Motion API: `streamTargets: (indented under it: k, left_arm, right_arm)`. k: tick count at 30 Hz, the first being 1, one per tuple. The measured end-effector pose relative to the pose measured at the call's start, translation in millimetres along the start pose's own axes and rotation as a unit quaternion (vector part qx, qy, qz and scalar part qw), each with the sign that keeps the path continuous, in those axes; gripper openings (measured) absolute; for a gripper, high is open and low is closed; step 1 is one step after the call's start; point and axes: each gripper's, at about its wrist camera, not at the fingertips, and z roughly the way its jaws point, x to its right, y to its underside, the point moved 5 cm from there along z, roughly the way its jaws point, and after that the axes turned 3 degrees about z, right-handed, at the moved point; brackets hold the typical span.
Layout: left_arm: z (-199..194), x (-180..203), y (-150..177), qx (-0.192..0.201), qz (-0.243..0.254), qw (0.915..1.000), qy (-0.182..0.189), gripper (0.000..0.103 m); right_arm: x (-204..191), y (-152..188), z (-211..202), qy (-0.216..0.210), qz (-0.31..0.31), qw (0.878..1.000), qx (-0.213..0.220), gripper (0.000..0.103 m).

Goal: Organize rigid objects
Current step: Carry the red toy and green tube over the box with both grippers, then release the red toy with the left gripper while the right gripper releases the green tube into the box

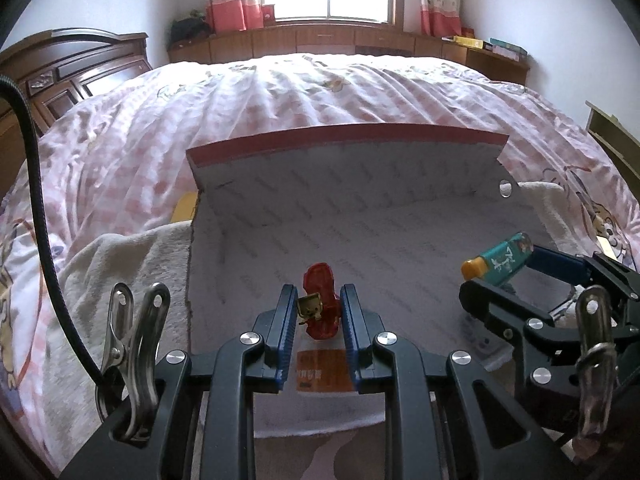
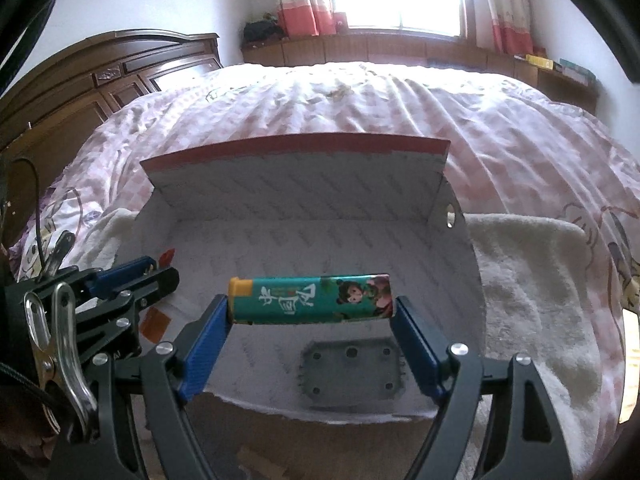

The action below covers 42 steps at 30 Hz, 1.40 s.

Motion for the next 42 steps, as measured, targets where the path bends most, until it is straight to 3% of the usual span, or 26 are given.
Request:
streamTargets:
  k: [23,42]
  left_arm:
    - [18.3,5.2,0.2,-0.007,-0.003,1.0,0.001,0.024]
    - [4.5,0.4,4.0,-0.006,-0.011,0.9999,-0.007,0.024]
  right_arm:
    - [7.8,5.9,23.6,0.019,-0.003,1.0,-0.011,0.084]
    - [5.8,8.9,3.7,-0.008,0.017,1.0,-0.004,0.086]
